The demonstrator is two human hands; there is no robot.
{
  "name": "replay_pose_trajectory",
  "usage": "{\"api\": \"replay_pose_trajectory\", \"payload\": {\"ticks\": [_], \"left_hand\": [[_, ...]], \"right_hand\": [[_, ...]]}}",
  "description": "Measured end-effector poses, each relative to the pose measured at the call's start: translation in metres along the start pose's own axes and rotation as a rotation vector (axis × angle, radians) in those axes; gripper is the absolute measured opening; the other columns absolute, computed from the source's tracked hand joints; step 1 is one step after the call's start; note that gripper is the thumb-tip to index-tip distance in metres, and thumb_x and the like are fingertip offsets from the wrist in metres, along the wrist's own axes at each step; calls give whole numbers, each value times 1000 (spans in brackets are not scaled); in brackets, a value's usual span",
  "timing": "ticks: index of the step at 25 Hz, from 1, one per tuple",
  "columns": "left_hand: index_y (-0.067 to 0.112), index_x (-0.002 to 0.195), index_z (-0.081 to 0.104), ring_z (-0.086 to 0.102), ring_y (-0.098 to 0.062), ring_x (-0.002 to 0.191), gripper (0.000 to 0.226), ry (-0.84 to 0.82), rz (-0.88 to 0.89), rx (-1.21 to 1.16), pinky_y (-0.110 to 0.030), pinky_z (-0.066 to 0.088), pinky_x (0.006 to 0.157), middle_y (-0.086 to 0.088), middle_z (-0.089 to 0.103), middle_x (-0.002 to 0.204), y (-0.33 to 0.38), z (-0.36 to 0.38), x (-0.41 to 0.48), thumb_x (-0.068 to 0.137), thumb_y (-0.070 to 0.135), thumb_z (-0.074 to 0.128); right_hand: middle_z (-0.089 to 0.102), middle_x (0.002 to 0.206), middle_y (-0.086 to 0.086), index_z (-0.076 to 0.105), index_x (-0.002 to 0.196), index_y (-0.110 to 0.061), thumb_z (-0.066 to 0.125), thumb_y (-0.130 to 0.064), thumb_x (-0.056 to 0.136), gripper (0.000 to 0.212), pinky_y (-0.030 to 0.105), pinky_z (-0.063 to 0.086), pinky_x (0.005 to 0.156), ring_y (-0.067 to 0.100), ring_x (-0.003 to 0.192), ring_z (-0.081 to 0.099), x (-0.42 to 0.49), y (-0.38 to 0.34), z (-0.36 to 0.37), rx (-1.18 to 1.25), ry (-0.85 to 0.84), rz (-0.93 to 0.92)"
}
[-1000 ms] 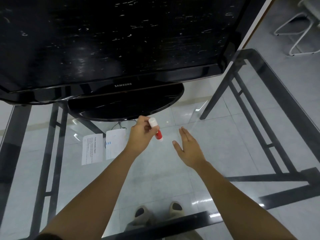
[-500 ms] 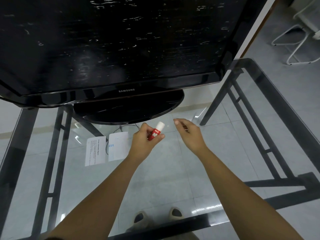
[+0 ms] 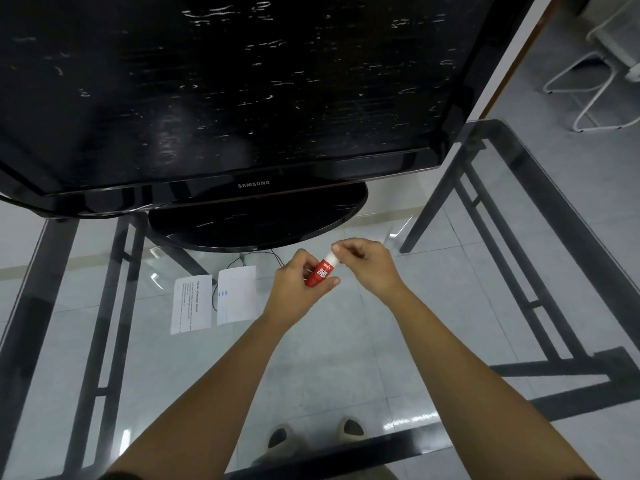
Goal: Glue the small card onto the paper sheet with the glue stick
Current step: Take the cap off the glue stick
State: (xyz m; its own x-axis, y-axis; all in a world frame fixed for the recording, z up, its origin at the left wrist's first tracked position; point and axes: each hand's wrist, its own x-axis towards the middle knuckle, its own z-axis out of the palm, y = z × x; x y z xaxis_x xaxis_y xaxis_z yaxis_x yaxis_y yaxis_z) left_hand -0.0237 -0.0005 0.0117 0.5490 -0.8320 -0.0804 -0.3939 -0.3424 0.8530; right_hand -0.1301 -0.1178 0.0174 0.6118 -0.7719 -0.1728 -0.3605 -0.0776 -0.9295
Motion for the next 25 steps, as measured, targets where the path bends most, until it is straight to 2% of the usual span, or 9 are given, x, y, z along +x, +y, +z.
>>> {"api": "replay_pose_trajectory", "payload": {"ticks": [4, 7, 9, 13, 15, 17, 20, 25], "left_hand": [[18, 100, 55, 56, -4, 71, 32, 34, 8, 26, -6, 41, 56, 6, 58, 86, -9, -3, -3, 79, 37, 69], [11, 101, 58, 54, -5, 65, 32, 78, 39, 41, -2, 39, 56, 5, 57, 82, -10, -5, 0, 80, 34, 68], [12, 100, 58, 54, -5, 64, 31, 77, 36, 59, -3, 40, 56, 6, 57, 81, -10, -7, 3, 80, 34, 68], [13, 102, 58, 54, -4, 66, 31, 68, -36, 96, -2, 39, 52, 3, 59, 86, -29, -17, 0, 80, 33, 69], [12, 103, 58, 54, -3, 68, 33, 71, -65, 104, -1, 39, 55, 1, 60, 89, -37, -22, -1, 80, 33, 68], [12, 103, 58, 55, -2, 69, 33, 92, -70, 93, 0, 39, 56, 2, 60, 89, -38, -24, 2, 80, 33, 69], [15, 103, 58, 56, -1, 70, 33, 92, -51, 71, -2, 41, 57, 5, 60, 88, -34, -24, 8, 80, 36, 69], [18, 103, 58, 58, -3, 74, 34, 91, -53, 67, -5, 42, 56, 7, 62, 93, -38, -29, 12, 79, 40, 68]], "right_hand": [[65, 88, -6, 66, 92, -22, 62, -33, 86, 13, 13, 46, 75, 10, 84, 62, 5, -5, 0, 4, 47, -5], [67, 94, -1, 67, 99, -17, 61, -33, 87, 21, 19, 49, 81, 11, 86, 63, 8, -4, 2, 8, 6, 19], [66, 92, -3, 67, 100, -15, 60, -30, 88, 21, 13, 47, 77, 7, 82, 61, 12, -4, 3, -28, 9, 18], [62, 98, -8, 66, 108, -15, 59, -29, 89, 25, 4, 41, 74, 3, 86, 56, 33, -6, -18, -31, 244, -7], [62, 105, -5, 65, 112, -16, 62, -28, 88, 28, 1, 40, 70, 5, 88, 58, 43, 0, -25, -56, 241, -2], [63, 107, 0, 61, 118, -15, 65, -23, 85, 33, 5, 41, 75, 10, 90, 60, 48, 9, -19, -96, 160, 14], [64, 107, 7, 52, 127, -12, 68, -13, 83, 46, 17, 44, 84, 19, 96, 61, 47, 26, 2, -153, 51, 5], [61, 121, 11, 44, 133, -14, 66, -16, 84, 53, 26, 44, 92, 23, 108, 58, 48, 46, 20, -360, -14, 3]]}}
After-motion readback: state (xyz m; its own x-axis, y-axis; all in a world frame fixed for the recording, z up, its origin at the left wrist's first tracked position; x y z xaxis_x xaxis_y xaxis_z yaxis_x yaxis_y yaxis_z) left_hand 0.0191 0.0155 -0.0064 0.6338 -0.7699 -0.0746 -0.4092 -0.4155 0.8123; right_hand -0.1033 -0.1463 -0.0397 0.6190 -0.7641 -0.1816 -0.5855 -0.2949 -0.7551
